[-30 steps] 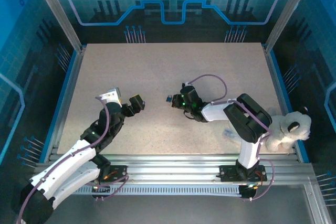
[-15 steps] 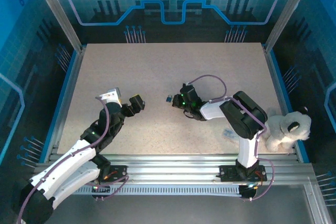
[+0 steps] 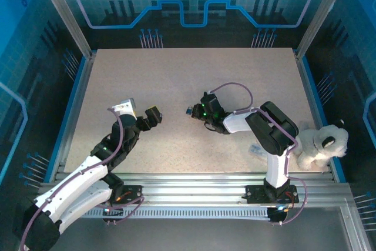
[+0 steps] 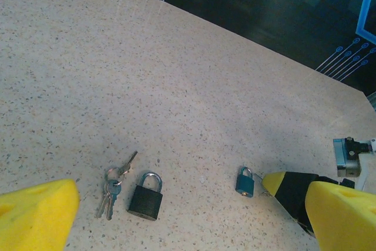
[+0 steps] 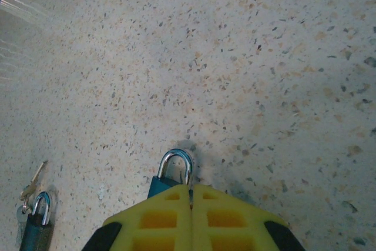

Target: Lock with the key

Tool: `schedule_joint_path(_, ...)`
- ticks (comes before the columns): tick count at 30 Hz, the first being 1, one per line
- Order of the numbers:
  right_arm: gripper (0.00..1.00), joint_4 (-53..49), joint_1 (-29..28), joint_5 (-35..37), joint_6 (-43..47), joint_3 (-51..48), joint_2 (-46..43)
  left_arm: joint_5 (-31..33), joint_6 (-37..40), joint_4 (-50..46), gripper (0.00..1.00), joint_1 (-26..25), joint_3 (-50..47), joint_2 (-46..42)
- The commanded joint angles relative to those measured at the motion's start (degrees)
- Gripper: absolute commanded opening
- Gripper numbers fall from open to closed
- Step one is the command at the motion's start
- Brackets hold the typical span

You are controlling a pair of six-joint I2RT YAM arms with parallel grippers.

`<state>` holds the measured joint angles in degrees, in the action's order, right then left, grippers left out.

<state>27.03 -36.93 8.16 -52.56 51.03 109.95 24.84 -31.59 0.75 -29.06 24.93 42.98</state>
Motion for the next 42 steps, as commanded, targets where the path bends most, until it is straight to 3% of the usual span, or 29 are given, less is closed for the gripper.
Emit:
schedule_joint_path(1, 0.05, 0.2, 0.6, 0.7, -0.8, 0.5, 0.6, 0.5, -0.7, 1.0, 0.99, -0.2, -0.1, 0.1)
schedule_joint_path(24, 0.14, 0.1, 0.7, 0.2, -1.2, 0.4, 0.0, 0.5, -0.6, 1.0, 0.99, -0.2, 0.0, 0.1)
schedule_joint_path(30, 0.27, -0.6, 0.7, 0.2, -0.3, 0.2, -1.8, 0.5, -0.6, 1.0, 0.99, -0.3, 0.0, 0.0)
schedule_joint_path(39, 0.62, -3.3, 0.5, 0.6, 2.3, 0.5, -5.2, 0.3, -0.5, 1.0, 0.99, -0.2, 0.0, 0.1)
schedule_joint_path(42, 0.8, -4.8, 0.5, 0.5, 3.4, 0.7, -6.5, 0.3, -0.6, 0.8, 0.99, -0.3, 0.0, 0.1)
